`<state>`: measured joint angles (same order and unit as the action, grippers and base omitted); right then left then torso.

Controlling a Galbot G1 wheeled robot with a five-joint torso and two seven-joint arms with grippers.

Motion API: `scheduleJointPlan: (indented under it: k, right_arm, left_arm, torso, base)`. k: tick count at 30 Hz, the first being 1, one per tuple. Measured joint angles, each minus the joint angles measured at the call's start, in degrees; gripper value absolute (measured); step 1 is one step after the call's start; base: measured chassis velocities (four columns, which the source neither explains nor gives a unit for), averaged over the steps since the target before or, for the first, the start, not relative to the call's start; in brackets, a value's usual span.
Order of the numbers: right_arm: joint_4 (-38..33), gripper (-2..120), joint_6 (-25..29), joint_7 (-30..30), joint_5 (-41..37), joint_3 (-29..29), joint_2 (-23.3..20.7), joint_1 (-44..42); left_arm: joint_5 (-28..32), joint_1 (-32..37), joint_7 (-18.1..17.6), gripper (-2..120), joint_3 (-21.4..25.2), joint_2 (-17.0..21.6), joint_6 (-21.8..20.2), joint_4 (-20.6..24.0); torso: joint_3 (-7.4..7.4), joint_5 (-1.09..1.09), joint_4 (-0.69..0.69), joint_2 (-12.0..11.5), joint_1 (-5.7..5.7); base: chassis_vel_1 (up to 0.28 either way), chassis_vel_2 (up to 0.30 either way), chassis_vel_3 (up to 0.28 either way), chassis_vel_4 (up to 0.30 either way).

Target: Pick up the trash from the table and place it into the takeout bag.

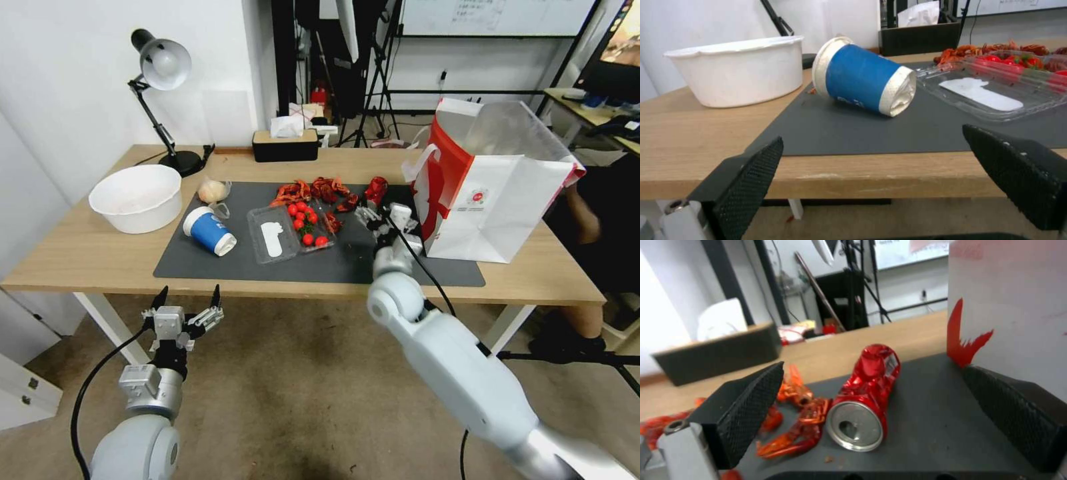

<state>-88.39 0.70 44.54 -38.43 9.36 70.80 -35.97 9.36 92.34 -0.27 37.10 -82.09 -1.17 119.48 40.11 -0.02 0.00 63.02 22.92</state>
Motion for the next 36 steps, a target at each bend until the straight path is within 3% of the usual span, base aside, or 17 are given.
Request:
scheduleJointPlan:
  k: [2, 17, 36]
  right_arm:
    - [3.3, 100, -1.3, 2.1, -1.6, 1.8, 0.7, 2.8]
    - [7.6, 100, -3.9, 4.9, -6.0, 4.9, 1.2, 6.5]
    - [12.6, 99, -4.1, 4.5, -8.4, 6.2, 1.2, 9.8]
  left_arm:
    - [0.4, -0.1, 0.0, 100, 0.1, 0.3, 0.0, -0.3]
    - [0.7, 0.0, 0.0, 100, 0.4, 0.8, 0.2, -0.2]
    - [0.4, 0.0, -0.1, 100, 0.1, 0.4, 0.2, -0.1]
  torso:
    - [0.0, 0.01, 0.0, 0.0, 0.0]
    - [0.0, 0.01, 0.0, 0.0, 0.0]
    - [0.0, 0.02, 0.0, 0.0, 0.0]
  base:
    - [0.0, 0.0, 0.0, 0.0]
    - [0.0, 0.0, 0.0, 0.0]
    - [0.0, 0.0, 0.0, 0.0]
